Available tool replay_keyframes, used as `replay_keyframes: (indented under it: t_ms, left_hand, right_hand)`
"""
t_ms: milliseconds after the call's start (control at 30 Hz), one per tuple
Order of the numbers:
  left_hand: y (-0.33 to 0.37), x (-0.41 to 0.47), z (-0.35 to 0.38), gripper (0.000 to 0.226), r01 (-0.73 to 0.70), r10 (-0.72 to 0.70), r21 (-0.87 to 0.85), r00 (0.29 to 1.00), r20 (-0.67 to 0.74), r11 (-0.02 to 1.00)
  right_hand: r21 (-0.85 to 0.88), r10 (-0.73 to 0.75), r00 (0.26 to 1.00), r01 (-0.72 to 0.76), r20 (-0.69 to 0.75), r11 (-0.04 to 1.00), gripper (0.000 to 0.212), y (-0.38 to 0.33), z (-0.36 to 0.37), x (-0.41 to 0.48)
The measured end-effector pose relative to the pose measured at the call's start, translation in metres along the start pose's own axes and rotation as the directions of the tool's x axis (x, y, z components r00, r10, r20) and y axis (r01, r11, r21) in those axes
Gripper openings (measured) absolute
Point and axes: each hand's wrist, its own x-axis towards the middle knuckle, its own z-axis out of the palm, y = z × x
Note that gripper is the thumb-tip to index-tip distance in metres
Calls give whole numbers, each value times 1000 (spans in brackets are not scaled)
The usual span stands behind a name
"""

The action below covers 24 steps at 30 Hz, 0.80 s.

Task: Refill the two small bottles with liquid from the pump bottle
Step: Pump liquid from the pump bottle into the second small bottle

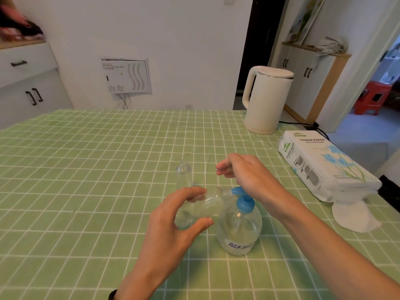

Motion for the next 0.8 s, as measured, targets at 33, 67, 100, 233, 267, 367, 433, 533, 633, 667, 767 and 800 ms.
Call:
replay_keyframes:
  t_ms: [33, 67, 100, 233, 267, 367, 433, 533, 633, 667, 767, 800]
  left_hand:
    - [0, 0, 0, 49, 0, 0, -3, 1000, -1, 1000]
    - [1, 0, 1, 49, -2, 2, -5, 1000, -2, 1000]
    - [1, 0, 1, 49, -3, 3, -6, 1000, -2, 1000]
    - [-1, 1, 1, 48, -3, 3, -3, 1000, -2, 1000]
    - [-1, 0, 1, 48, 0, 0, -2, 1000, 1, 1000]
    - [-3, -1, 1, 48, 11, -11, -2, 1000, 12, 1000]
    - [-5, -2, 1, 48, 14, -14, 4, 1000, 18, 1000]
    - [-4, -2, 1, 48, 14, -14, 5, 1000, 12, 1000]
    - [-3, -2, 0, 50, 12, -13, 10, 1000, 10, 1000]
    - [-3, -2, 0, 50, 11, -11, 9, 1000, 8, 1000]
    - [-2, -2, -1, 51, 4, -4, 12, 1000, 2, 1000]
    - [-2, -1, -1, 52, 2, -2, 12, 1000, 0, 1000]
  right_hand:
    - [10, 14, 1000, -14, -4, 1000, 44, 0, 0, -1]
    - [18, 25, 1000, -24, -10, 1000, 44, 0, 0, -2]
    - [21, 28, 999, -27, -18, 999, 44, 0, 1, -3]
    - [13, 10, 999, -9, -42, 1000, 43, 3, 3, -6]
    - [0, 14, 999, -14, -34, 1000, 43, 4, 4, -6]
    - [-23, 42, 999, -42, -8, 999, 43, 8, 7, -6]
    - [-32, 36, 999, -36, -13, 999, 43, 8, 8, -5]
    - [-33, 25, 999, -25, -26, 999, 43, 7, 8, -7]
    - [-20, 35, 999, -35, -32, 999, 42, 5, 6, -8]
    - [-14, 39, 999, -39, -32, 999, 42, 3, 5, -8]
    - [-27, 25, 998, -26, -49, 999, 41, -2, 1, -7]
    - [-32, 22, 998, -24, -51, 999, 42, -3, 1, -6]
